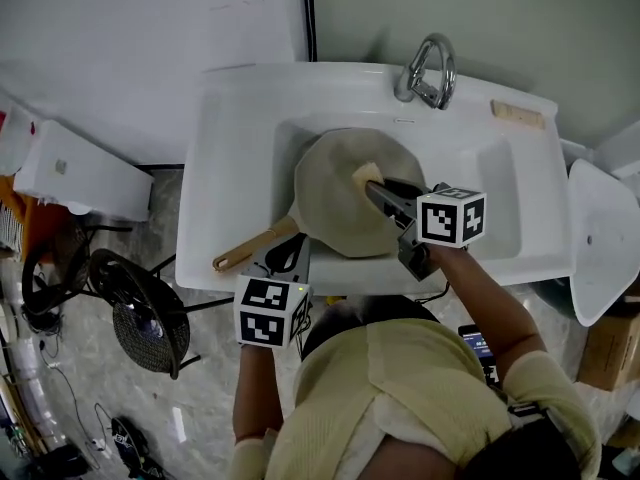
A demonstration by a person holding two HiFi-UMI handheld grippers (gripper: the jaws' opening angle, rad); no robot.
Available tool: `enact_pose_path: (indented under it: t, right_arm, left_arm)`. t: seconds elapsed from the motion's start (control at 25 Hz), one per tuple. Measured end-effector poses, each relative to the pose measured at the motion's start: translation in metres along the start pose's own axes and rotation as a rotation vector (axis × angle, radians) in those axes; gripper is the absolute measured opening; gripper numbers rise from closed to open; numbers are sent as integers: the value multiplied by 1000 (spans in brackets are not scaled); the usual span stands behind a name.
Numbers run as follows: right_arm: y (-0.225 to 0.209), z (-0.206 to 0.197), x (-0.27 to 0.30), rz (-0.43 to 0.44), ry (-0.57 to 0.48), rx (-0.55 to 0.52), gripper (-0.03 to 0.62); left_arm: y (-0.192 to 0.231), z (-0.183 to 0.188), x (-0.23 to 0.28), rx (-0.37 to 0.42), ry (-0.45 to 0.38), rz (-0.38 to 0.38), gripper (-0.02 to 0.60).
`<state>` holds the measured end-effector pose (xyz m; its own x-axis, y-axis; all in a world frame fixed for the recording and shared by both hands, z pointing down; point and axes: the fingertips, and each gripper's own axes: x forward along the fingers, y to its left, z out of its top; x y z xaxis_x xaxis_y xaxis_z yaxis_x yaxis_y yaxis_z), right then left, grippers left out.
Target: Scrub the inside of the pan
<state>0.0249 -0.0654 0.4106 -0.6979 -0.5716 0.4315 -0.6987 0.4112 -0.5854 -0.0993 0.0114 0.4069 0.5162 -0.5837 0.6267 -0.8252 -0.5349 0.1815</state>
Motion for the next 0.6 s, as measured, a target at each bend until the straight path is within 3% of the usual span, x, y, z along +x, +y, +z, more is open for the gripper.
enact_pose_path:
  t: [0.16, 0.6]
  right_arm:
    - [-9, 5, 14, -2, 12, 1, 80]
    - [-46, 12, 51, -24, 19, 17, 80]
  left_arm:
    - [12, 1, 10, 60, 30, 55, 60]
    - [29, -4, 31, 144, 130, 110, 61]
